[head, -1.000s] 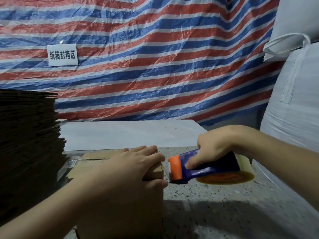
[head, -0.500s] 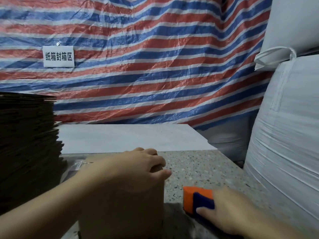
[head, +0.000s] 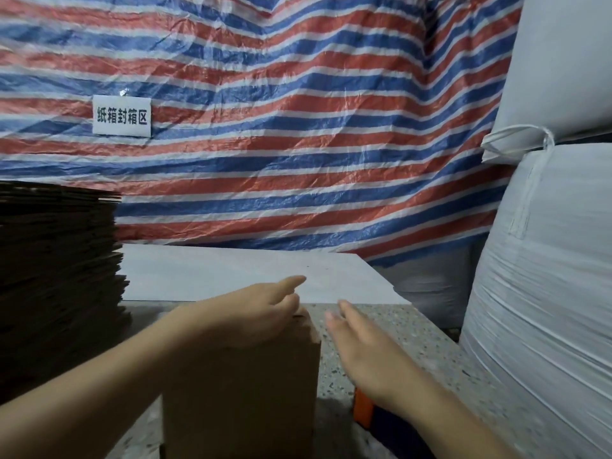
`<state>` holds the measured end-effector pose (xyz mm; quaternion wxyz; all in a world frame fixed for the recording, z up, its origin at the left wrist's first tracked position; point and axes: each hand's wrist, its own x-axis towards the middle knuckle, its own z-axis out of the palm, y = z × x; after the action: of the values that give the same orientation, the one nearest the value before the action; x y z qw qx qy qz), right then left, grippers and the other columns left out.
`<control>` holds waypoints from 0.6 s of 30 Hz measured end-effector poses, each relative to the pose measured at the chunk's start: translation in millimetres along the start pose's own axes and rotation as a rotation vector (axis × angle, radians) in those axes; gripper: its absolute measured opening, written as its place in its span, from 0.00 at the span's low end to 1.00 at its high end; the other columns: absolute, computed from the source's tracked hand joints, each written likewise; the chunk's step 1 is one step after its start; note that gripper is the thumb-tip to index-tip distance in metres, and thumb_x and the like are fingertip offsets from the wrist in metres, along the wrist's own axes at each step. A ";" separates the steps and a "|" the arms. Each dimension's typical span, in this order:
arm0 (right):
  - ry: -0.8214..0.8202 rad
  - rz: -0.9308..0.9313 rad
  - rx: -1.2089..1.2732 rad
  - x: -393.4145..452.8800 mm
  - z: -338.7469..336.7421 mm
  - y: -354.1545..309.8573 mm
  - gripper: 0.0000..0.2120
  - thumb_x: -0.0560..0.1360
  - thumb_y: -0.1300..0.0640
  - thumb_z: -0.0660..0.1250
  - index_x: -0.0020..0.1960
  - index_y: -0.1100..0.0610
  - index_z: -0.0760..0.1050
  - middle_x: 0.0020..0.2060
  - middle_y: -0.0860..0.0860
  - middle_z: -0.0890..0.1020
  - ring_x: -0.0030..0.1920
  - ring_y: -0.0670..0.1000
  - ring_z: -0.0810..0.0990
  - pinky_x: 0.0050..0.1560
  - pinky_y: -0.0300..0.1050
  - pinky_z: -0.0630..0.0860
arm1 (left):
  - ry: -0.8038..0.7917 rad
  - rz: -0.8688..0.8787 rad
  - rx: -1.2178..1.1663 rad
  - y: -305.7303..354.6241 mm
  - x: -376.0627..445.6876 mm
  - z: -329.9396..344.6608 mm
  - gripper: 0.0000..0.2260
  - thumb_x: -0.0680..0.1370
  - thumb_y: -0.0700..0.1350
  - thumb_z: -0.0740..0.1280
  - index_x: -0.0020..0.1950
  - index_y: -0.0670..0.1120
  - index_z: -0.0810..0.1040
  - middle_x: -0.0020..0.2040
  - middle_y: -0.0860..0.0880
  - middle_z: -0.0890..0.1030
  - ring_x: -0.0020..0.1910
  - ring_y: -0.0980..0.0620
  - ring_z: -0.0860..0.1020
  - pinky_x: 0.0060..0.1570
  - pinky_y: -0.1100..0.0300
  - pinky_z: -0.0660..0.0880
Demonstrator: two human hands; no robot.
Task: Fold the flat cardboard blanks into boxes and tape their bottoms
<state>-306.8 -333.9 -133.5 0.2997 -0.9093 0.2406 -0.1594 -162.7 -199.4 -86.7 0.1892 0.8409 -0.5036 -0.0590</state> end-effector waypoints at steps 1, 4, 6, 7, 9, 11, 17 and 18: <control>-0.073 -0.047 0.108 5.7 8.9 -14.1 0.34 0.80 0.30 0.45 0.82 0.42 0.48 0.81 0.41 0.51 0.80 0.45 0.50 0.77 0.49 0.49 | 0.032 -0.004 -0.010 -3.0 -3.6 -3.6 0.21 0.85 0.54 0.48 0.80 0.58 0.56 0.79 0.53 0.62 0.75 0.55 0.62 0.71 0.61 0.55; -0.100 -0.126 0.116 15.6 34.8 -31.3 0.31 0.82 0.35 0.46 0.82 0.44 0.46 0.81 0.40 0.48 0.80 0.44 0.46 0.78 0.47 0.45 | 0.157 -0.042 0.051 -20.8 -23.7 -11.3 0.22 0.85 0.54 0.48 0.79 0.55 0.59 0.78 0.55 0.62 0.75 0.58 0.60 0.67 0.67 0.52; -0.088 -0.120 0.100 19.9 38.5 -30.9 0.29 0.84 0.38 0.47 0.82 0.45 0.48 0.81 0.40 0.49 0.80 0.44 0.47 0.77 0.46 0.45 | 0.220 -0.091 0.084 -35.4 -43.7 -12.0 0.24 0.84 0.58 0.47 0.80 0.55 0.56 0.79 0.56 0.59 0.77 0.60 0.57 0.69 0.67 0.49; -0.088 -0.123 0.088 20.7 38.7 -30.3 0.29 0.84 0.39 0.48 0.82 0.45 0.48 0.81 0.40 0.49 0.80 0.44 0.47 0.76 0.44 0.45 | 0.227 -0.119 0.104 -41.8 -53.3 -10.5 0.27 0.82 0.61 0.46 0.81 0.55 0.54 0.80 0.57 0.57 0.77 0.61 0.54 0.70 0.67 0.46; -0.091 -0.137 0.075 20.4 38.5 -28.9 0.28 0.85 0.42 0.49 0.82 0.47 0.48 0.81 0.41 0.50 0.80 0.44 0.48 0.73 0.40 0.45 | 0.200 -0.175 0.143 -52.1 -69.2 -4.0 0.35 0.76 0.69 0.42 0.81 0.56 0.51 0.80 0.58 0.53 0.77 0.63 0.49 0.73 0.63 0.42; -0.090 -0.147 0.072 20.7 39.0 -28.7 0.28 0.85 0.42 0.49 0.82 0.47 0.48 0.81 0.41 0.50 0.80 0.44 0.47 0.69 0.38 0.45 | 0.207 -0.220 0.150 -60.3 -80.0 5.3 0.40 0.70 0.72 0.41 0.80 0.59 0.49 0.80 0.60 0.49 0.74 0.66 0.45 0.74 0.60 0.40; -0.063 -0.106 0.201 19.5 43.1 -26.3 0.28 0.85 0.43 0.51 0.82 0.46 0.49 0.81 0.41 0.51 0.80 0.44 0.49 0.73 0.40 0.47 | 0.395 -0.271 -0.372 -71.6 -92.8 26.7 0.43 0.69 0.70 0.56 0.80 0.57 0.51 0.80 0.59 0.54 0.76 0.61 0.55 0.76 0.57 0.54; -0.057 -0.078 0.260 19.2 44.5 -26.2 0.28 0.85 0.42 0.52 0.82 0.44 0.49 0.81 0.41 0.53 0.80 0.46 0.51 0.76 0.44 0.49 | 0.414 -0.268 -0.425 -71.2 -93.2 29.4 0.43 0.69 0.70 0.57 0.81 0.57 0.50 0.80 0.59 0.55 0.76 0.60 0.55 0.76 0.57 0.54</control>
<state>-262.5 -304.8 -148.7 0.4154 -0.8756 0.1737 -0.1750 -157.8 -96.0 -149.2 0.4494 0.8356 -0.3155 -0.0148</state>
